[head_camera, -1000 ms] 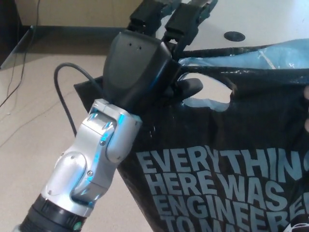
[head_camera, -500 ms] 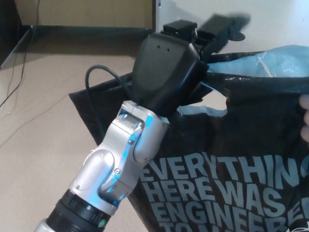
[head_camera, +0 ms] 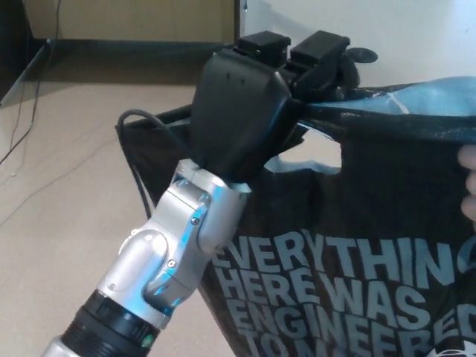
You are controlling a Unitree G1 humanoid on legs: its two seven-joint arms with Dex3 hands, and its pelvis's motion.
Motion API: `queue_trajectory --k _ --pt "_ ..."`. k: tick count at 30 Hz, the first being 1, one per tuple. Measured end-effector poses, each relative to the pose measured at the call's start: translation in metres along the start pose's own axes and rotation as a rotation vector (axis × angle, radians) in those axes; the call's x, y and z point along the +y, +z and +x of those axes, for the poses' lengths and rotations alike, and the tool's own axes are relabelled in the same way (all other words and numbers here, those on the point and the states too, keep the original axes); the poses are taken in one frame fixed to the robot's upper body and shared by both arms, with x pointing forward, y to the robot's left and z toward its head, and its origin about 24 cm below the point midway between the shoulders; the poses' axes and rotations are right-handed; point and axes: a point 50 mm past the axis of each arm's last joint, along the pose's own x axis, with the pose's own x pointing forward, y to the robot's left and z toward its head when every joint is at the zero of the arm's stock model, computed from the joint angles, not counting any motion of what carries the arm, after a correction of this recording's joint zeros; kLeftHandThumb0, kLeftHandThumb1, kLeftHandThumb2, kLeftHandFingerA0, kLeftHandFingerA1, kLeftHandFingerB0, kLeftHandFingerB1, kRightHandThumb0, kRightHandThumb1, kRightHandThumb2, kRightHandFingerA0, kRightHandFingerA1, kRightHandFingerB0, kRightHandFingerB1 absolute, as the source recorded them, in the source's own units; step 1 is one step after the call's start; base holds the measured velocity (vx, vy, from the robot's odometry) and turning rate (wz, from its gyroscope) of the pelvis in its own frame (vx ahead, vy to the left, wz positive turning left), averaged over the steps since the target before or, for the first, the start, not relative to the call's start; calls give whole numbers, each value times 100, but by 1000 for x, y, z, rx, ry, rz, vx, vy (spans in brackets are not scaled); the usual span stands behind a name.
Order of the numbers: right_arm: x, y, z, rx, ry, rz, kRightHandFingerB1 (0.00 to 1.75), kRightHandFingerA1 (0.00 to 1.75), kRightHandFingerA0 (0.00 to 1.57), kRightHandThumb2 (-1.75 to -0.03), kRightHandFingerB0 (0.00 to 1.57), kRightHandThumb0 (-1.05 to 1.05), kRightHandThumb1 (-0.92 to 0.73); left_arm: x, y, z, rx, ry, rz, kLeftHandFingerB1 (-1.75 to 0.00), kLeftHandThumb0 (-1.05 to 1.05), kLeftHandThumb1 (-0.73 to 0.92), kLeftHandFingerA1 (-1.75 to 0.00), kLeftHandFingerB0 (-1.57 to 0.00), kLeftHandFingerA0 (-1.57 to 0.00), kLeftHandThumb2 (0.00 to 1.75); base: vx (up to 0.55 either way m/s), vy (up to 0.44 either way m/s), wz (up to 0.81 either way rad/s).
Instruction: A person is holding a plastic bag and the robot extends its left hand to grab the bag by hooking its thumb into the holes at the top and brings its hand down by its side. Then it extends its arm again to hand the plastic bag back to the person.
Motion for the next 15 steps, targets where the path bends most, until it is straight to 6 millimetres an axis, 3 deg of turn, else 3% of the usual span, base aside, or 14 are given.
queue_trajectory --k 1,2,6,7,13,14,15 --pt "0 0 0 0 0 0 41 46 70 -60 62 -39 -68 3 -4 -3 4 6 15 -154 -10 73 -175 -56 -87 74 0 0 0" --pt "0 0 0 1 0 0 42 48 67 -64 57 -44 -64 5 -9 -6 7 10 30 -123 -11 56 -146 -82 -122 89 0 0 0" --pt "0 0 0 1 1 -1 41 48 67 -62 58 -42 -65 16 -32 -30 60 0 82 -125 -17 57 -143 -86 -117 87 0 0 0" --pt "0 0 0 1 1 -1 41 48 67 -62 58 -41 -65 19 -38 -36 79 -9 93 -157 -12 72 -175 -60 -82 67 0 0 0" --pt "-1 1 0 -4 0 -1 41 47 67 -62 57 -42 -65 34 -69 -70 172 -53 154 -149 -13 78 -174 -61 -83 73 0 0 0" --pt "-1 1 0 -5 -1 -1 42 48 67 -64 58 -44 -64 36 -74 -77 186 -65 162 -143 -9 77 -170 -63 -101 77 0 0 0" --pt "-1 2 1 -6 -2 -1 42 48 67 -64 58 -44 -64 39 -79 -84 200 -74 172 -143 -9 77 -170 -63 -101 77 0 0 0"
